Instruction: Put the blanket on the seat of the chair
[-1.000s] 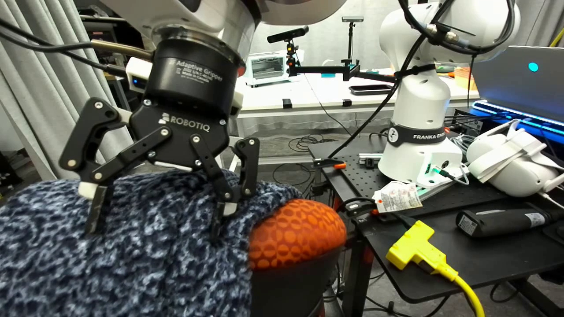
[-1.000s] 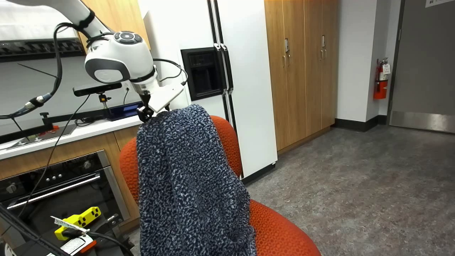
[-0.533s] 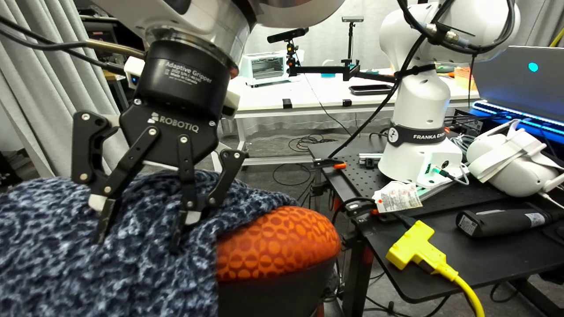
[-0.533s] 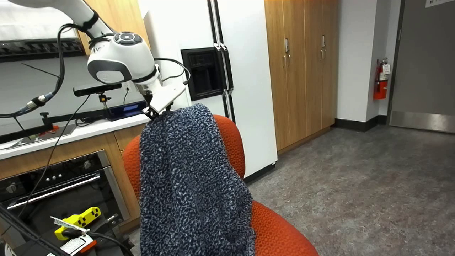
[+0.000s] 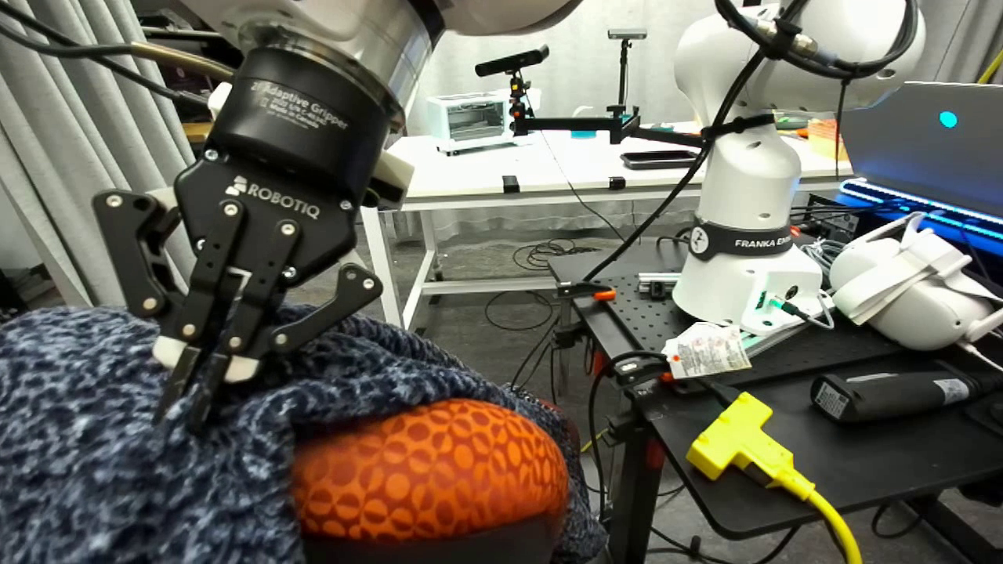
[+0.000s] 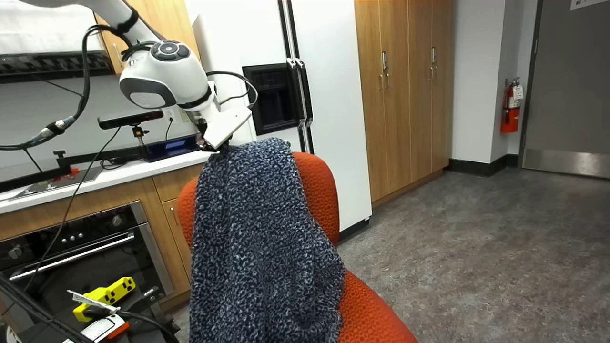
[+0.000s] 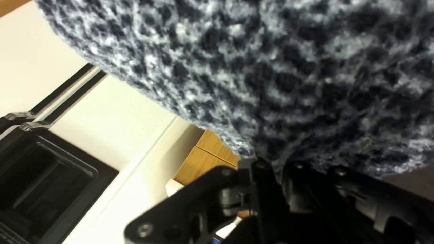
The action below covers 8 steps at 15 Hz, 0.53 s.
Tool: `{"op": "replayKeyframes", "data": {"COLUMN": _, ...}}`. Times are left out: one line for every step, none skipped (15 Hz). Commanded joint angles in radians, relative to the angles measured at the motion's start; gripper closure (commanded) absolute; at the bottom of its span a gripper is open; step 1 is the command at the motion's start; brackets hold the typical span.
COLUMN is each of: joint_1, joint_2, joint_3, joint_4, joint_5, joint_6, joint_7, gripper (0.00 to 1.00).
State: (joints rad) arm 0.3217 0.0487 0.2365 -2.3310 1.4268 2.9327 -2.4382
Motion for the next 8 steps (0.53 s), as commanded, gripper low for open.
{"op": "replayKeyframes", "data": {"joint_1": 0.001, "joint_2": 0.016, "joint_3": 0.005, "joint_4": 0.055, "joint_5": 0.177, "joint_6": 0.053, "joint_7": -0.180, "gripper": 0.99}}
{"op": "replayKeyframes", "data": {"joint_1": 0.001, "joint_2": 0.015, "joint_3": 0.005, "joint_4": 0.066, "joint_5": 0.232, "joint_6": 0.067, "joint_7": -0.237, "gripper": 0.99}}
{"op": "replayKeyframes", "data": {"joint_1": 0.002, "joint_2": 0.014, "joint_3": 0.004, "joint_4": 0.078, "joint_5": 0.287, "joint_6": 0.081, "joint_7": -0.295, "gripper": 0.98}}
{"op": "replayKeyframes", "data": {"joint_1": 0.003, "joint_2": 0.013, "joint_3": 0.002, "joint_4": 0.089, "joint_5": 0.342, "joint_6": 0.097, "joint_7": -0.356, "gripper": 0.98}}
{"op": "replayKeyframes", "data": {"joint_1": 0.003, "joint_2": 0.012, "joint_3": 0.001, "joint_4": 0.100, "joint_5": 0.395, "joint_6": 0.115, "joint_7": -0.416, "gripper": 0.98}}
{"op": "replayKeyframes", "data": {"joint_1": 0.011, "joint_2": -0.014, "joint_3": -0.004, "joint_4": 0.104, "joint_5": 0.284, "joint_6": 0.132, "joint_7": -0.293, "gripper": 0.98}}
{"op": "replayKeyframes", "data": {"joint_1": 0.012, "joint_2": -0.010, "joint_3": -0.003, "joint_4": 0.111, "joint_5": 0.293, "joint_6": 0.154, "joint_7": -0.286, "gripper": 0.98}}
{"op": "replayKeyframes", "data": {"joint_1": 0.009, "joint_2": 0.007, "joint_3": 0.001, "joint_4": 0.128, "joint_5": 0.402, "joint_6": 0.183, "joint_7": -0.393, "gripper": 0.98}}
